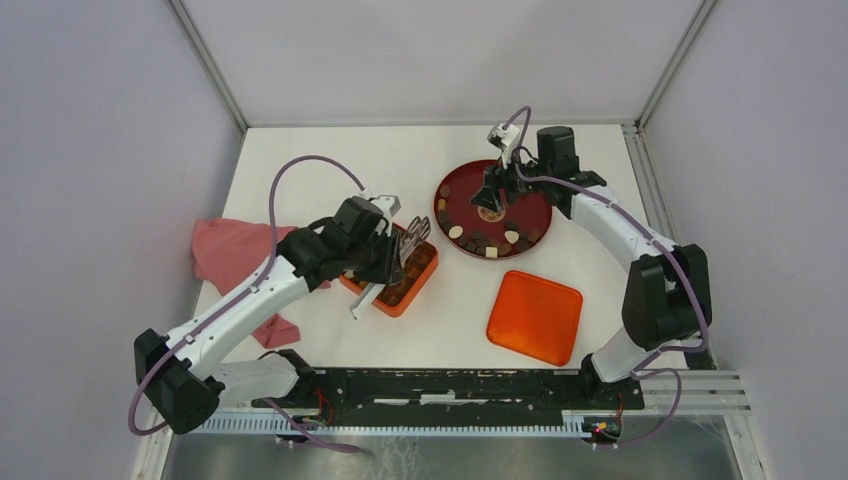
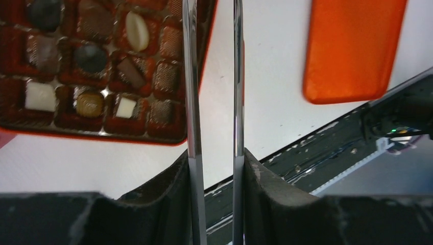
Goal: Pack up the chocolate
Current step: Place the fake chocolate in the packing box.
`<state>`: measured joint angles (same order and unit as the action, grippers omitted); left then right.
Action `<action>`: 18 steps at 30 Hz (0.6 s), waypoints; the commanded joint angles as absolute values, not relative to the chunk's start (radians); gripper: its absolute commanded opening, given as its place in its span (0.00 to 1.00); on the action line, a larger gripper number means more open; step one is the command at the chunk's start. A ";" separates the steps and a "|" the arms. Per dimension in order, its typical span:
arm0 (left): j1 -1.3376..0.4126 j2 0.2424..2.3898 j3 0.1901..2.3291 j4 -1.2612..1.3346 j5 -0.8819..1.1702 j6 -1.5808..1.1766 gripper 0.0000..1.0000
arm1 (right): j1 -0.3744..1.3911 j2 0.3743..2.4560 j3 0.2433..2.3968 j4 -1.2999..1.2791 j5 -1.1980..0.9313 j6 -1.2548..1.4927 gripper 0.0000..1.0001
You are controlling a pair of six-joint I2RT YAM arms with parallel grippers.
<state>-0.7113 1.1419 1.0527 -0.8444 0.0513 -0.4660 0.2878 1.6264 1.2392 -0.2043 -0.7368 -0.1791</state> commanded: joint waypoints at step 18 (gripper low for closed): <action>-0.813 1.779 1.494 -0.557 0.114 -0.334 0.41 | 0.013 1.473 1.100 -0.226 -0.894 -0.299 0.68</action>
<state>-0.7670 1.6993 1.3773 -0.6018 0.1574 -0.3973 0.0254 1.4792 1.1015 -0.2493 -0.8284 -0.2859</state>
